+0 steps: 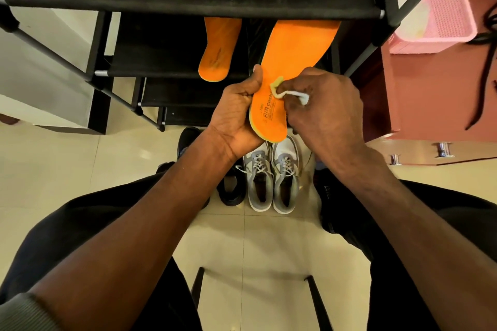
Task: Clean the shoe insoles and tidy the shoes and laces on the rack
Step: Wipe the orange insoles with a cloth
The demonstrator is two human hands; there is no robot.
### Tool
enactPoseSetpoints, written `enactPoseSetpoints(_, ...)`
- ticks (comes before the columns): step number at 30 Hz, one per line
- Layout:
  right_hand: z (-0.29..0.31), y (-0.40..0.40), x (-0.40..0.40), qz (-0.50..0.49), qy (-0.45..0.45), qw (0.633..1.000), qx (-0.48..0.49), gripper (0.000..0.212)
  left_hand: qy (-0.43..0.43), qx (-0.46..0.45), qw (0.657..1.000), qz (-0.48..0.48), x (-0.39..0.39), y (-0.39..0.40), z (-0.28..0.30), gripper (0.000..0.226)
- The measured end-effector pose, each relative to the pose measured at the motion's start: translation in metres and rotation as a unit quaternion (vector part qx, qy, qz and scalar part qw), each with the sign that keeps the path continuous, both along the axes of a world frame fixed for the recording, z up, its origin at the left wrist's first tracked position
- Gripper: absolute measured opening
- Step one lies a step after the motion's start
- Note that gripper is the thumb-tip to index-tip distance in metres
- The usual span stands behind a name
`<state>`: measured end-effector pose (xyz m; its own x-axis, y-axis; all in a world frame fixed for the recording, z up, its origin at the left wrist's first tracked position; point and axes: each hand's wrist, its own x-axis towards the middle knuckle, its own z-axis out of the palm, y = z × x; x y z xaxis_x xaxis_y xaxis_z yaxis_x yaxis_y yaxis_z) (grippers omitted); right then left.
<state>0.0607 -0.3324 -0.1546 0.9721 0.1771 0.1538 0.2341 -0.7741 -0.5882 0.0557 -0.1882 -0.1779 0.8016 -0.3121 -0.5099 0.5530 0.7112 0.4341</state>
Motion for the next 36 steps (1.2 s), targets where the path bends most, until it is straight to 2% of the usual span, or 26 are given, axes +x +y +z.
enactPoseSetpoints(4, -0.003, 0.015, -0.013, 0.123, 0.077, 0.985, 0.088, 0.025, 0.022, 0.017, 1.000, 0.007, -0.002, 0.008, -0.005, 0.052)
enactPoseSetpoints(6, -0.003, 0.020, -0.020, 0.160, 0.089, 0.976, 0.118, 0.023, 0.028, 0.013, 0.999, 0.017, 0.000, 0.012, -0.006, 0.051)
enactPoseSetpoints(8, -0.004, 0.020, -0.019, 0.129, 0.073, 0.982, 0.115, 0.023, 0.027, 0.011, 0.999, 0.020, 0.001, 0.011, -0.004, 0.051)
enactPoseSetpoints(12, -0.006, 0.006, -0.002, 0.002, 0.010, 0.998, 0.063, 0.026, 0.009, 0.004, 1.000, -0.012, -0.003, -0.003, 0.002, 0.059)
enactPoseSetpoints(14, -0.006, 0.003, -0.001, 0.020, 0.010, 0.997, 0.079, 0.026, 0.007, -0.005, 1.000, -0.010, -0.003, -0.004, 0.002, 0.060)
enactPoseSetpoints(19, -0.005, 0.015, -0.013, 0.166, 0.007, 0.980, 0.106, 0.025, 0.011, 0.011, 0.999, 0.045, 0.005, 0.011, -0.002, 0.054)
enactPoseSetpoints(21, -0.005, 0.014, -0.010, 0.155, -0.005, 0.984, 0.082, 0.025, 0.008, 0.015, 0.999, 0.050, 0.005, 0.014, -0.001, 0.055)
enactPoseSetpoints(24, -0.008, 0.002, 0.000, 0.078, -0.024, 0.996, 0.044, 0.026, -0.007, 0.031, 0.998, 0.047, 0.004, 0.011, 0.003, 0.046)
enactPoseSetpoints(27, -0.008, -0.006, 0.007, 0.032, -0.019, 0.998, 0.046, 0.027, -0.028, 0.029, 0.998, 0.037, 0.004, 0.007, 0.006, 0.044)
enactPoseSetpoints(32, -0.008, -0.001, 0.003, 0.055, -0.018, 0.997, 0.053, 0.026, -0.032, -0.003, 0.998, 0.057, 0.005, 0.009, 0.003, 0.048)
enactPoseSetpoints(36, -0.010, 0.009, -0.010, 0.098, 0.007, 0.991, 0.092, 0.023, -0.008, -0.081, 0.994, 0.073, 0.011, 0.019, -0.010, 0.055)
